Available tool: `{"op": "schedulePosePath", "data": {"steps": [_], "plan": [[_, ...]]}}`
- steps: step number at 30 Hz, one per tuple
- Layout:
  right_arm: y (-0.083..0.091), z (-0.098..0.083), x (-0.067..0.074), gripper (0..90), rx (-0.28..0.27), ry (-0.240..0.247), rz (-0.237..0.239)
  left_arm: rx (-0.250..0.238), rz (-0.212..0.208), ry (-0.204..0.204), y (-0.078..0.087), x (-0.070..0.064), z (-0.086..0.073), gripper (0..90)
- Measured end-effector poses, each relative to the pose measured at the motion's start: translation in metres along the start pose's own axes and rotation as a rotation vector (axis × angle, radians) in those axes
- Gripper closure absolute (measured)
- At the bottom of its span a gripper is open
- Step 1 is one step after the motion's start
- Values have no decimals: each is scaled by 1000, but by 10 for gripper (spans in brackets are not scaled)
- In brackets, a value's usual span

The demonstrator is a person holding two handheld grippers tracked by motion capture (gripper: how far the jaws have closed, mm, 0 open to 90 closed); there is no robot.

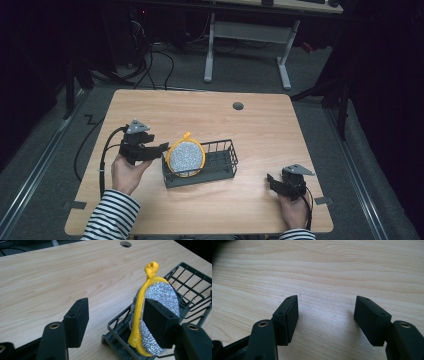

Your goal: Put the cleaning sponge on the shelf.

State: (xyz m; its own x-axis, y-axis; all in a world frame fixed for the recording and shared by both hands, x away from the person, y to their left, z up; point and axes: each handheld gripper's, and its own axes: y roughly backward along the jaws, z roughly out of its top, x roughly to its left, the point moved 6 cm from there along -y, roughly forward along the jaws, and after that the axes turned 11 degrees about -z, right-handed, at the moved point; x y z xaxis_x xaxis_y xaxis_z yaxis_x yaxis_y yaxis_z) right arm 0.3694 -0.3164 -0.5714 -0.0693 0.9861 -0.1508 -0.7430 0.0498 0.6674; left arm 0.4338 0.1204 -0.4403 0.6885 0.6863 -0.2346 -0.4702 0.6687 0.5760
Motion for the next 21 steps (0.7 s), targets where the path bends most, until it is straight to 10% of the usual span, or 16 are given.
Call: {"op": "schedulePosePath", "data": {"steps": [21], "plan": [[0, 0, 0, 363, 0, 1, 1, -36, 98, 101, 41, 41, -33, 381]]}}
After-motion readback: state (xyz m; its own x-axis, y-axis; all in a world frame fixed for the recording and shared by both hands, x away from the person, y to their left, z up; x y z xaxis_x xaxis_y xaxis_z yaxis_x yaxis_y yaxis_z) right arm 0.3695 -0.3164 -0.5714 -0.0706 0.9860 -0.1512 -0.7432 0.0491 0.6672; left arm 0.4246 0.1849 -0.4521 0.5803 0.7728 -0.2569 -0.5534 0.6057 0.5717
